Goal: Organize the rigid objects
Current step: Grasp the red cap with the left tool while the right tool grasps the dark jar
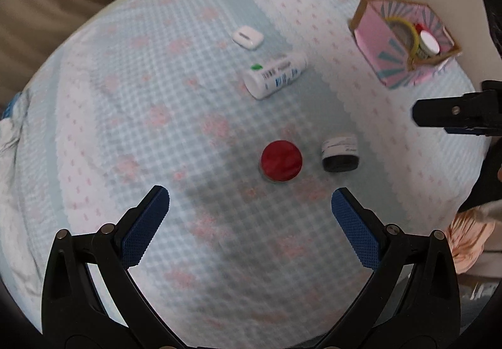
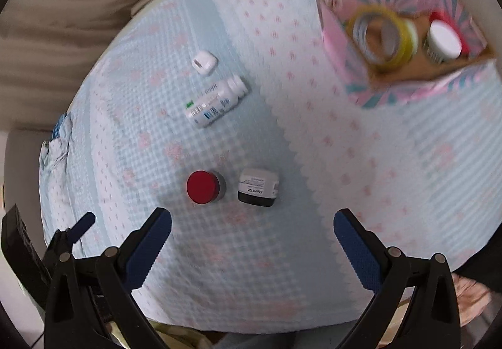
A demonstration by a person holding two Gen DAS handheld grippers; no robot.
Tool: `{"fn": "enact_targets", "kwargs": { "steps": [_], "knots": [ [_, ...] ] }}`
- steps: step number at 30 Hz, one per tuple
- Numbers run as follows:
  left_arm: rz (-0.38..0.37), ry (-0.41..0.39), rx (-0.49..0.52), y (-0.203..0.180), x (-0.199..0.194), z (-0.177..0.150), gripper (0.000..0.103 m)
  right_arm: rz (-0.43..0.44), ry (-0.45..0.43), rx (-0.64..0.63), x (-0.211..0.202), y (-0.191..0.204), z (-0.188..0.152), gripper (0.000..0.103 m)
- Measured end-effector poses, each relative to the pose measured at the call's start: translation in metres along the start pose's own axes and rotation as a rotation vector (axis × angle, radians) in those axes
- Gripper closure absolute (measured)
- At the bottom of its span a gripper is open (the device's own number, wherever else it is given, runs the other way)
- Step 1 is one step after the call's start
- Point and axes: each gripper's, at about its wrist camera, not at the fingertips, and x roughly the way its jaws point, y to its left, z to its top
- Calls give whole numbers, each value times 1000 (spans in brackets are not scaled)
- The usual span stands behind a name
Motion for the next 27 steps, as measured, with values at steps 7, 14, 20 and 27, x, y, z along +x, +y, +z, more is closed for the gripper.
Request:
{"fn": "enact_targets", "kwargs": {
  "steps": [7,14,20,27],
  "knots": [
    [-23,43,79,-10,68,5,1,-28,72,50,74,-2,3,6],
    [-36,60,196,-29,118,3,4,-41,130,119,119,-11,12,14],
    [-43,60,212,-36,144,4,13,-59,171,152,145,-17,19,19],
    [-53,47,240,-44,155,-1,42,-51,208,172,161,-17,21,29]
  ]
}}
